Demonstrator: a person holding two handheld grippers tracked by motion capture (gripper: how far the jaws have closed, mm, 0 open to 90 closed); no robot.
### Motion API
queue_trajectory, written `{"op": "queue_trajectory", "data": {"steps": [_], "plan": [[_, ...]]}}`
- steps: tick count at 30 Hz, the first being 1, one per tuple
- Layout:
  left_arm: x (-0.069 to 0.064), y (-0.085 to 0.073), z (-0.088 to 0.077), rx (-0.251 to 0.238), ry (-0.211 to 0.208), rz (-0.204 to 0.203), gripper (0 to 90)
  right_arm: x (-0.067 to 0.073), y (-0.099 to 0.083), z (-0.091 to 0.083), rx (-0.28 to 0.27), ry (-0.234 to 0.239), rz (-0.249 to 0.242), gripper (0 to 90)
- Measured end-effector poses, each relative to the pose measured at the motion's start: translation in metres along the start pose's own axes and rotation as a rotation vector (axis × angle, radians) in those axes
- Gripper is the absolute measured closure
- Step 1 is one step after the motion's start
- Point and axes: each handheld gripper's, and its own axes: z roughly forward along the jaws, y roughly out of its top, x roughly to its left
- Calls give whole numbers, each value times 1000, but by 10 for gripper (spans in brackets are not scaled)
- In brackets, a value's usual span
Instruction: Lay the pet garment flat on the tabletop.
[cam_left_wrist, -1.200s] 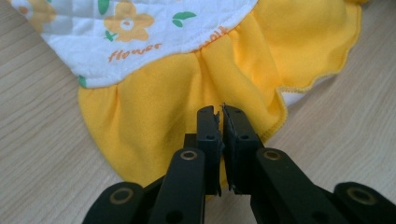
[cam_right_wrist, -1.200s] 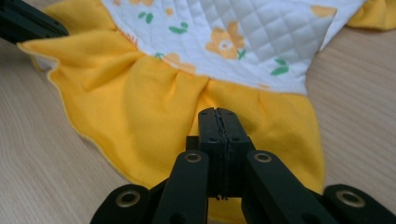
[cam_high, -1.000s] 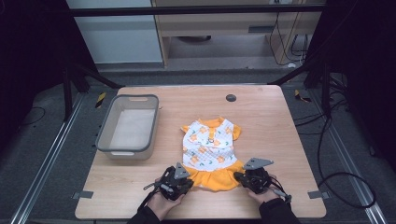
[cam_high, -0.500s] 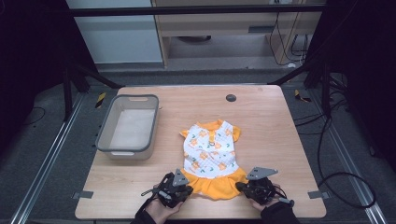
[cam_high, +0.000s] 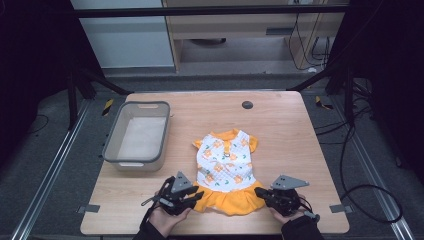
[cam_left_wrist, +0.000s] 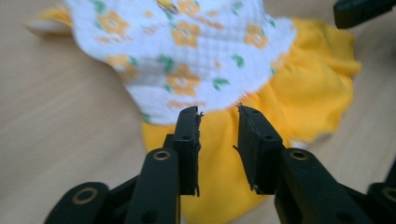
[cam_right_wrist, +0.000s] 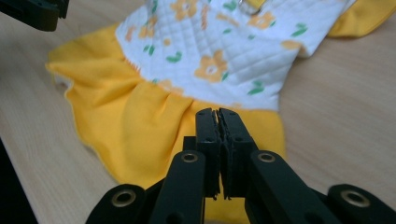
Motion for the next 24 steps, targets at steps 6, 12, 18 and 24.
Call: {"op": "queue_trajectory", "data": {"steps": [6,12,18,24], "plan": [[27,14,-6,-78,85,-19,572,-18,17,-1,-85,-63,28,804],[45,28,2,-119,157,-46,505,-30,30,1,-116,-86,43,766],[60,45,14,-145,202,-59,486,-46,51,8,-147,-121,68,712],[81,66,26,-153,232,-78,468,-69,73,20,-166,-178,79,673]]}}
